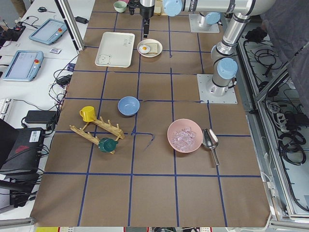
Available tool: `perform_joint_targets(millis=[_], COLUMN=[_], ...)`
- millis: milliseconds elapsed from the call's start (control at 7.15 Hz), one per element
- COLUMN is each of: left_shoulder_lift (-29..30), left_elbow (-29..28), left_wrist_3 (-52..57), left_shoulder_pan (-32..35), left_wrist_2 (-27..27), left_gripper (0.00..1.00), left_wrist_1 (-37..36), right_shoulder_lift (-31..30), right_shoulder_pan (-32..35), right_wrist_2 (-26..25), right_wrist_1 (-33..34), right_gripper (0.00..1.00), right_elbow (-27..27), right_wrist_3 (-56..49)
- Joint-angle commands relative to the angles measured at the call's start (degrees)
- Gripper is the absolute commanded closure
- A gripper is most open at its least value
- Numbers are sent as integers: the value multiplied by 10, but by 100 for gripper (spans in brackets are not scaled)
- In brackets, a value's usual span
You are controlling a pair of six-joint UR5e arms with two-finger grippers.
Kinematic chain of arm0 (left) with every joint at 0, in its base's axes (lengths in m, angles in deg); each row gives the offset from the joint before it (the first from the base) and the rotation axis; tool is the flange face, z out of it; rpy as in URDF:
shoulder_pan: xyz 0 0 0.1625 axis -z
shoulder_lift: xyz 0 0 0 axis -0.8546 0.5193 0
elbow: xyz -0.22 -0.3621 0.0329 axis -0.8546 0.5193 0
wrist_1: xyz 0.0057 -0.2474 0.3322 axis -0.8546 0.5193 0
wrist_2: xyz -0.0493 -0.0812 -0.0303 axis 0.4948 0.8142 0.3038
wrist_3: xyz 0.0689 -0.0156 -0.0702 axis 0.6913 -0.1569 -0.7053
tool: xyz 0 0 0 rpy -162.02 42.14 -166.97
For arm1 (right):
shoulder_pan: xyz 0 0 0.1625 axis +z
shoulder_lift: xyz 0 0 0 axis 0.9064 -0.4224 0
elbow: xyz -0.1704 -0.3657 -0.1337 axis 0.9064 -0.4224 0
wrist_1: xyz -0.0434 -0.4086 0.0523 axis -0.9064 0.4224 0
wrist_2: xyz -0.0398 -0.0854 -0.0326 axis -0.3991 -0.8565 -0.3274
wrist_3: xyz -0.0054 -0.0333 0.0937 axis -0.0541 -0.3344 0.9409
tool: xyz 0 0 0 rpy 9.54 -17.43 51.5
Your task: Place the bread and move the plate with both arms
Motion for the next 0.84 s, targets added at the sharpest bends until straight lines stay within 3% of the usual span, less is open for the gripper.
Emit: perform_joint_targets(millis=[0,699], left_shoulder_lift=[0,0], left_elbow=[0,0], left_wrist_3=[0,0], left_shoulder_pan=[0,0], left_wrist_2=[1,0], left_gripper=[0,0], left_wrist_1=[0,0], right_shoulder_lift=[0,-2], right_shoulder_pan=[-1,-15], right_wrist_2=[0,0], right_wrist_1=[0,-9], right_gripper=[0,0], right_elbow=[1,1], right_wrist_3=[0,1])
